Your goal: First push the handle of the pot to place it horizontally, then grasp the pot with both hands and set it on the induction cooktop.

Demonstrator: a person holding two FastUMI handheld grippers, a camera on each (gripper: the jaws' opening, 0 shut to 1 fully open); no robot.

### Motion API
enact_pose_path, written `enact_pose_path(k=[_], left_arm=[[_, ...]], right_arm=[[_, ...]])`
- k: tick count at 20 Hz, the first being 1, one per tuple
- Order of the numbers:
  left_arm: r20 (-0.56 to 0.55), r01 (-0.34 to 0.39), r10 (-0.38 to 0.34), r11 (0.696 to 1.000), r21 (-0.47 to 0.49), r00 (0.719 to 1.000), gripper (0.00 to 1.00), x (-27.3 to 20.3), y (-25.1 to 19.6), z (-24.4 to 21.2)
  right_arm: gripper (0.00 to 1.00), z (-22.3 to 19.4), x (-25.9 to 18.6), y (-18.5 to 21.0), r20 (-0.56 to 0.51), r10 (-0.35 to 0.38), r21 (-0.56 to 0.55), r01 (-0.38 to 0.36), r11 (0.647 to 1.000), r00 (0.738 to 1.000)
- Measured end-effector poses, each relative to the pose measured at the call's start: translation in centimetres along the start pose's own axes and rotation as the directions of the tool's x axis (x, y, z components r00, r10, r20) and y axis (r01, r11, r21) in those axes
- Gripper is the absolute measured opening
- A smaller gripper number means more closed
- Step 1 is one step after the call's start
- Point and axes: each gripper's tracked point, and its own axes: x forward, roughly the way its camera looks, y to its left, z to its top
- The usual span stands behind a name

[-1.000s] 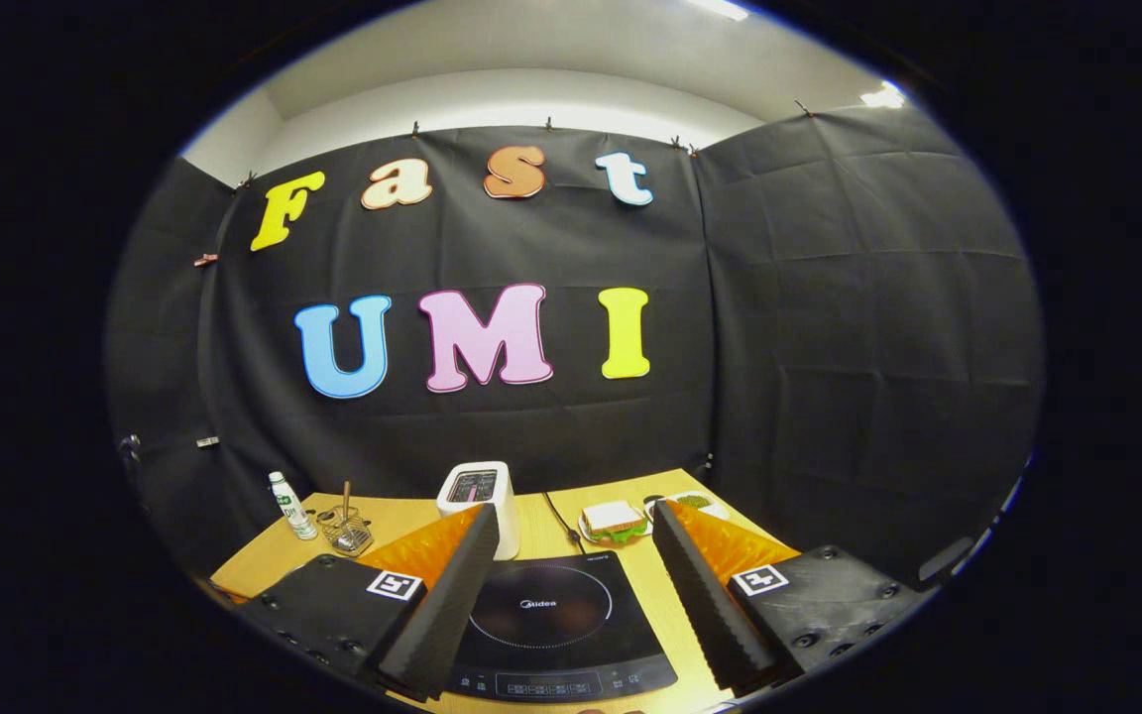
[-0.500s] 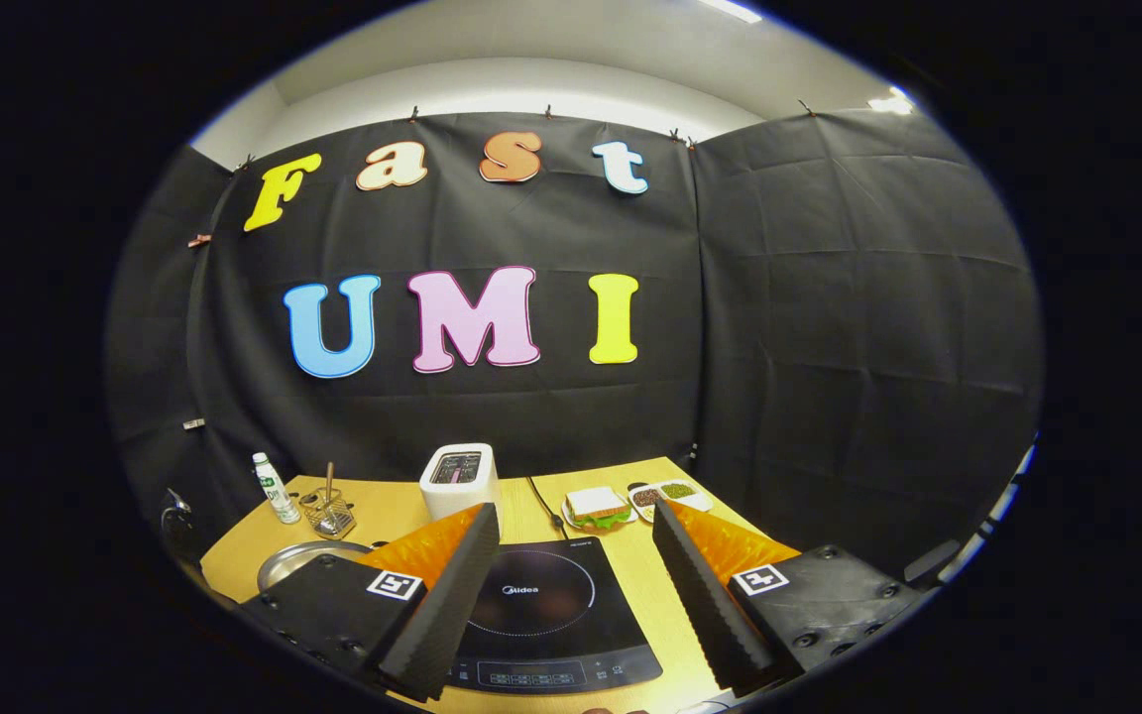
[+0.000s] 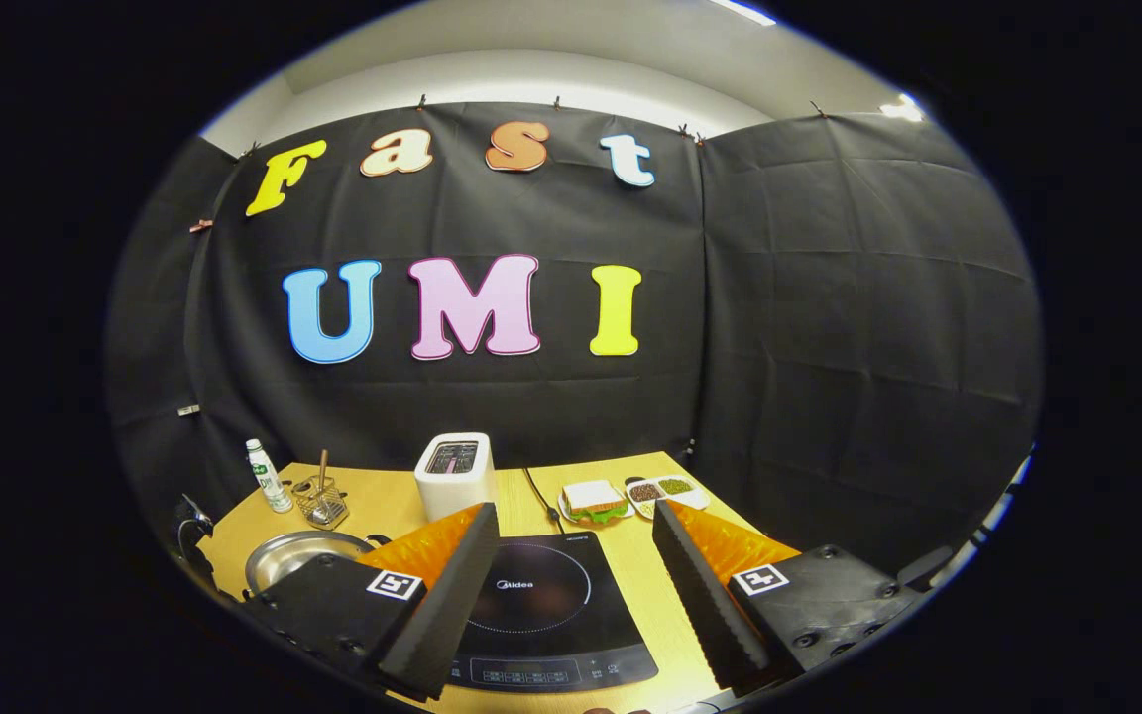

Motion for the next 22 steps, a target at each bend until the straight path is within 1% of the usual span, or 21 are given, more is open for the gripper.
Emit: enact_pose_path(k=[5,7,10,14,18,22], left_arm=[[0.004,-0.05,0.051,0.999,-0.02,0.999,0.05,-0.1,3.2,0.9],[0.001,-0.064,0.064,0.998,-0.015,0.998,0.05,-0.1,4.4,1.3],[-0.01,-0.108,0.108,0.994,-0.003,0.994,0.05,-0.2,7.0,1.6],[-0.007,-0.133,0.132,0.989,-0.064,0.991,0.05,-0.3,9.9,2.2],[0.001,-0.168,0.169,0.981,-0.1,0.986,0.05,-0.3,12.9,3.1],[0.02,-0.186,0.192,0.967,-0.174,0.981,0.05,-0.1,16.0,4.5]], right_arm=[[0.98,-0.4,0.4,0.9,-0.014,0.01,-0.009,-0.01,1.0,1.0],[0.98,-0.2,0.4,1.3,-0.006,0.014,-0.016,-0.014,1.0,1.0],[0.98,-0.1,0.7,1.9,-0.004,0.019,-0.028,-0.019,0.999,1.0],[0.98,-0.6,1.3,2.8,-0.021,0.026,-0.033,-0.027,0.999,0.999],[0.98,-0.6,1.6,3.6,-0.026,0.037,-0.029,-0.038,0.999,0.999],[0.98,-0.5,1.9,4.0,-0.03,0.037,-0.033,-0.038,0.999,0.999]])
